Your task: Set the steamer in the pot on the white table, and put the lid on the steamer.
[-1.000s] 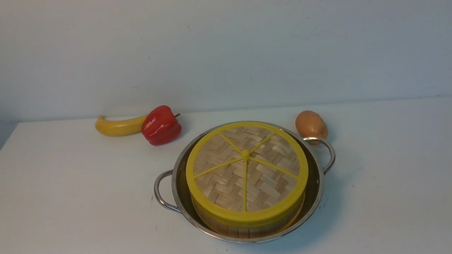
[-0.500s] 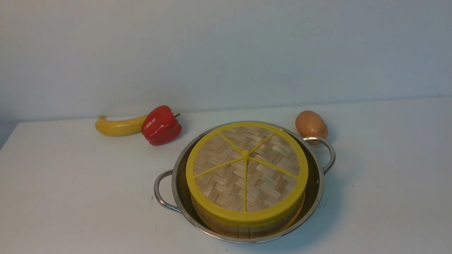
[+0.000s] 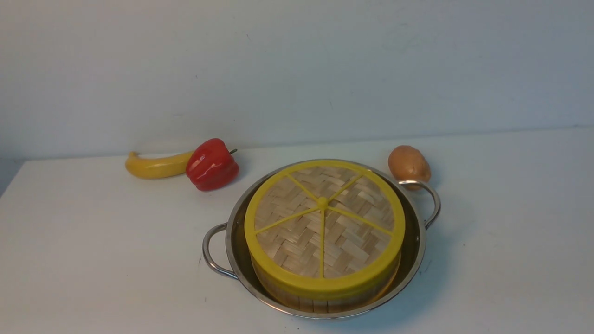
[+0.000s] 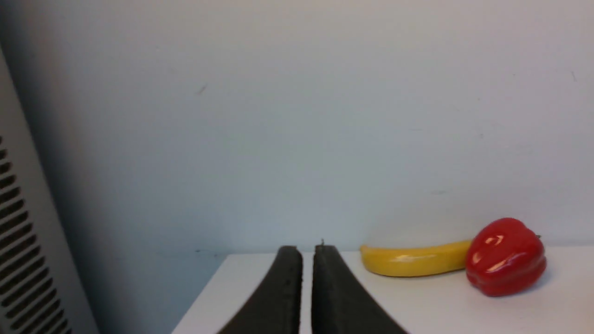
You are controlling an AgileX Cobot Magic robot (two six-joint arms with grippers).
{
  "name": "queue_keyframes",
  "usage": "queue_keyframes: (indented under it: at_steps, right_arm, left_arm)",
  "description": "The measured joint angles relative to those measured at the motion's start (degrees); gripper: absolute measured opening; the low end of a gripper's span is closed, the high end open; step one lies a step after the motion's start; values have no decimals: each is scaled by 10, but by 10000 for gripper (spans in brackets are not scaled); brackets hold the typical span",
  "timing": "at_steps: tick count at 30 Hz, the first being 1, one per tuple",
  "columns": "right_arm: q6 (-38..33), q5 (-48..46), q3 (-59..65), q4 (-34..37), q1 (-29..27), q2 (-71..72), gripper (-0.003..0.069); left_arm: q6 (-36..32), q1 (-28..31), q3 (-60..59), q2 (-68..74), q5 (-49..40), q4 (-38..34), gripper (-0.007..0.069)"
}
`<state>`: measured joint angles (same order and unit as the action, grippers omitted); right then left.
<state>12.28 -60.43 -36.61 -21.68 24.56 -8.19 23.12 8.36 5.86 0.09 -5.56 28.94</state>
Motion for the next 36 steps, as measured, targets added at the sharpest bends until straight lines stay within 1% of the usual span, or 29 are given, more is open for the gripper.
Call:
queue_keyframes:
  at_steps: [4, 9, 14, 16, 21, 24, 36]
  right_arm:
    - [1, 0, 0, 7, 0, 0, 153]
    - [2, 0, 0, 9, 0, 1, 167]
    - [2, 0, 0, 9, 0, 0, 181]
    - [2, 0, 0, 9, 0, 0, 186]
    - [2, 0, 0, 9, 0, 0, 202]
    - [2, 0, 0, 9, 0, 0, 210]
    - [2, 0, 0, 9, 0, 0, 237]
  left_arm:
    - [6, 1, -21, 0, 35, 0, 31]
    - [5, 1, -30, 0, 36, -14, 31]
    - [-52, 1, -62, 0, 29, -120, 31]
    - [-87, 1, -62, -1, 18, -161, 31]
    - [-160, 1, -62, -1, 15, -212, 31]
    - [-173, 1, -62, -1, 14, -221, 31]
    - [-176, 1, -62, -1, 7, -223, 31]
